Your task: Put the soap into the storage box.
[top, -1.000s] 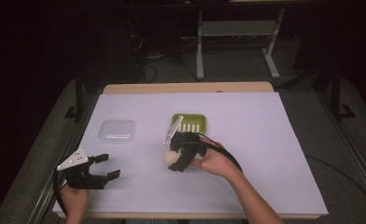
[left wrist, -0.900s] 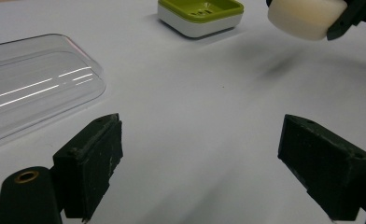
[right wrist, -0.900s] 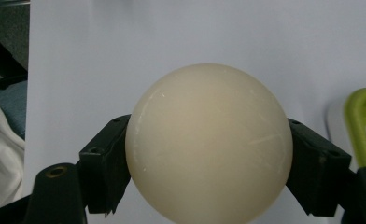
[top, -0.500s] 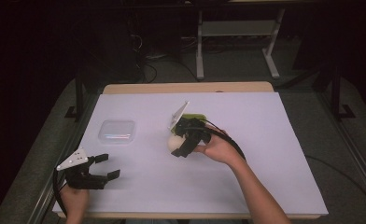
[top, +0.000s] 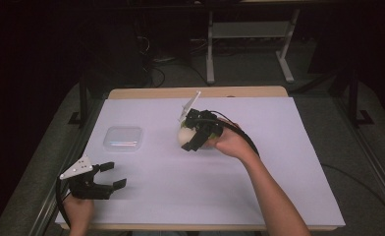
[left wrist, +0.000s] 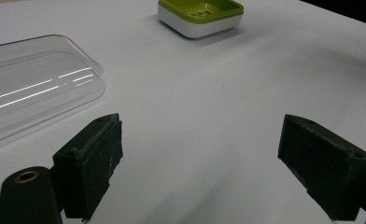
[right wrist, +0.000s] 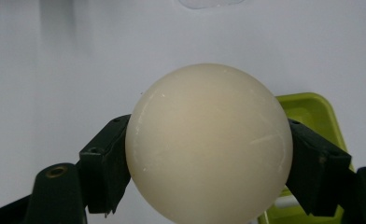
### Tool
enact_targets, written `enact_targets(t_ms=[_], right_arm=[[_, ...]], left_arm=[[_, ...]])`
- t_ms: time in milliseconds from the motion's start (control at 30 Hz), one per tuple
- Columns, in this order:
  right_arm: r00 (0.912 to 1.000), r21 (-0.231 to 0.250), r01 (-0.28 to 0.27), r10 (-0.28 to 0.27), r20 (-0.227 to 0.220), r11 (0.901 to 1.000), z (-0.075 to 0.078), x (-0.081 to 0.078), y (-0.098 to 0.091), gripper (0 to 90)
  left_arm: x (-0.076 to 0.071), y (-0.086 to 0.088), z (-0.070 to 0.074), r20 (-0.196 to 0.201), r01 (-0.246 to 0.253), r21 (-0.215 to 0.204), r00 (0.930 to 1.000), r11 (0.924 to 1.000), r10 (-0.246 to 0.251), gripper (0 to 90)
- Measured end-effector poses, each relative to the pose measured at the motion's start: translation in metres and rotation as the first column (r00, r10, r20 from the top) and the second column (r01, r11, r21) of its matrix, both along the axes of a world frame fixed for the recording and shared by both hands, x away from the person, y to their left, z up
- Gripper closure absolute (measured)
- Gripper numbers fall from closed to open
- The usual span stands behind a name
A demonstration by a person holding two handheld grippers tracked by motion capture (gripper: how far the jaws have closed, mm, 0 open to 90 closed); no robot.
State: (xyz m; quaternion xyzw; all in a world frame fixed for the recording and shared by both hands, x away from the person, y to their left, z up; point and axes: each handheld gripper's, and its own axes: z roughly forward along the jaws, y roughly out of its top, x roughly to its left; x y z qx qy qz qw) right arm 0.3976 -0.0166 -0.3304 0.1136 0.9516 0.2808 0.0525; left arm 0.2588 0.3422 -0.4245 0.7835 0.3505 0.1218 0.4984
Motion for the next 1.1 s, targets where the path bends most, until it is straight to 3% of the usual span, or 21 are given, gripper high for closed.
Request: enact_targets(t_ms=[267,500,933,1100], right_arm=[[0.9992,0.003,0.039,-0.039,-0.001,0.9992,0.002,0.017,-0.003,23.4],[0.9942,-0.001,0.105,-0.105,-0.024,0.9945,-0.01,0.036,-0.012,23.3],[0.9894,-0.003,0.138,-0.138,-0.043,0.9904,-0.025,0.056,-0.018,23.3],[0.9837,-0.013,0.169,-0.169,-0.06,0.9855,-0.033,0.063,-0.019,23.3]], left_arm=[[0.0,0.0,0.0,0.002,0.002,-0.001,1.0,1.0,-0.002,13.3],[0.001,0.0,0.0,-0.001,0.003,0.003,1.0,1.0,-0.003,13.3],[0.001,0.0,0.0,0.003,0.005,0.003,1.0,1.0,-0.005,13.3],[0.001,-0.001,-0.001,0.0,0.005,0.002,1.0,1.0,-0.005,13.2]])
